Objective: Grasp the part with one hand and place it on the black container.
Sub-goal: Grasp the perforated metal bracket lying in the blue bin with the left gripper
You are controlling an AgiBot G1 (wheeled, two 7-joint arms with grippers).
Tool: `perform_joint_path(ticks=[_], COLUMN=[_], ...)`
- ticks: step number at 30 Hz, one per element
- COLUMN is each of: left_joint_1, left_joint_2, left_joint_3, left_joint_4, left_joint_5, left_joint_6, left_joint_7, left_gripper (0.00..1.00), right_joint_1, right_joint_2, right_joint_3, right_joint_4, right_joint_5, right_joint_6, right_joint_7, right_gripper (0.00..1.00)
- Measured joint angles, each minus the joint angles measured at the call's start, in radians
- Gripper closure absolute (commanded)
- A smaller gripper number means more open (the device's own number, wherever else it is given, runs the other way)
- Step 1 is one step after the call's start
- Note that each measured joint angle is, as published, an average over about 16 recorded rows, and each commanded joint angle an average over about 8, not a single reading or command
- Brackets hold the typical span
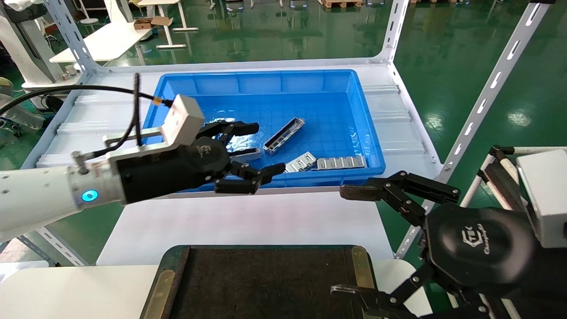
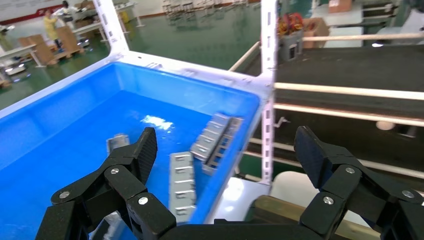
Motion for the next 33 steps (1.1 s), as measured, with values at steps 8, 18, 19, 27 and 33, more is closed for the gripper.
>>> perform_joint_path(ticks=[8,18,19,27,33], left_joint_1=[-0.100,-0.210,-0.219,-0.277,-0.292], left_joint_2=[0.119,0.254,0.266,0.344,0.372], left_joint_3=[0.026,0.041,0.042,0.054,0.077], left_joint_4=[0.195,0.446,0.470,0.624,0.676], left_joint_5=[0.059,0.104,0.107,0.122,0.121], left_joint_6=[-0.072,-0.167,-0.177,-0.259,-0.307], left_joint_7=[0.060,0.161,0.172,0.249,0.281], left_gripper=[0.00,0.00,0.00,0.00,0.00], right_joint_1=[0.000,0.000,0.000,0.000,0.001], right_joint_2=[0.000,0.001,0.001,0.001,0.001], right_joint_3=[-0.001,-0.001,-0.001,-0.002,-0.002], right_joint_4=[0.000,0.000,0.000,0.000,0.000], right_joint_5=[0.000,0.001,0.001,0.001,0.002], right_joint_6=[0.000,0.001,0.001,0.001,0.001], right_joint_7=[0.000,-0.001,-0.001,-0.001,-0.001], right_gripper=[0.00,0.00,0.00,0.00,0.00])
